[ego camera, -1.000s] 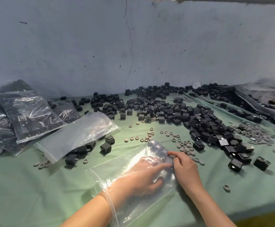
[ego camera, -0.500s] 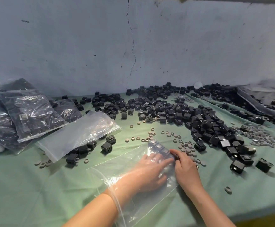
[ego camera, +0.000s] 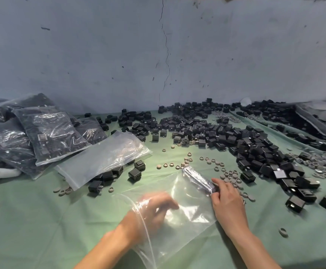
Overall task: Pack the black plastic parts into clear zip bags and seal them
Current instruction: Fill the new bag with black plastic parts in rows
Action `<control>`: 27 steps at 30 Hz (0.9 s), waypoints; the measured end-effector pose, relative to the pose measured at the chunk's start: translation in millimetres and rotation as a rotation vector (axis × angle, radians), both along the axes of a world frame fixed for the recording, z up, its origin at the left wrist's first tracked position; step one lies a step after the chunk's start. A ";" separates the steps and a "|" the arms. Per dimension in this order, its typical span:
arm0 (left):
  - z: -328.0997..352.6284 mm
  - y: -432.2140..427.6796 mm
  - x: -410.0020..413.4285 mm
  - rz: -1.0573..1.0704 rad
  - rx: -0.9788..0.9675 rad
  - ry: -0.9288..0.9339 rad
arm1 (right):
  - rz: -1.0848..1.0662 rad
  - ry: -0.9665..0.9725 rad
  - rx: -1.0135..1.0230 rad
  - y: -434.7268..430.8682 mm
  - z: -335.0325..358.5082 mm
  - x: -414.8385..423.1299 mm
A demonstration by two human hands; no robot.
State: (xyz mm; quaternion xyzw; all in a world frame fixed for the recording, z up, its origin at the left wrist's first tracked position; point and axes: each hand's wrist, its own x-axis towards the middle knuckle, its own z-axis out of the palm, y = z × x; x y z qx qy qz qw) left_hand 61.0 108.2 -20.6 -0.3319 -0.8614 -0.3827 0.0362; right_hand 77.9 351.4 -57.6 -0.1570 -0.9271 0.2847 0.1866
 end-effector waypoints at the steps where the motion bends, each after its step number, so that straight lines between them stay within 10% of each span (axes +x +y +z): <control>1: 1.8 -19.3 0.7 0.105 0.076 0.035 | -0.001 0.003 -0.005 0.1 0.4 -0.4; 5: -0.9 -84.0 -17.0 0.607 0.303 0.145 | -0.002 -0.028 0.026 -1.7 1.6 -2.1; 10: -27.0 -124.8 -55.0 0.984 -0.168 -0.100 | 0.023 -0.045 0.045 -6.5 3.5 -0.6; 27: 1.7 -127.0 -128.6 0.598 -0.541 -0.053 | 0.018 -0.029 0.061 -6.9 0.5 -0.6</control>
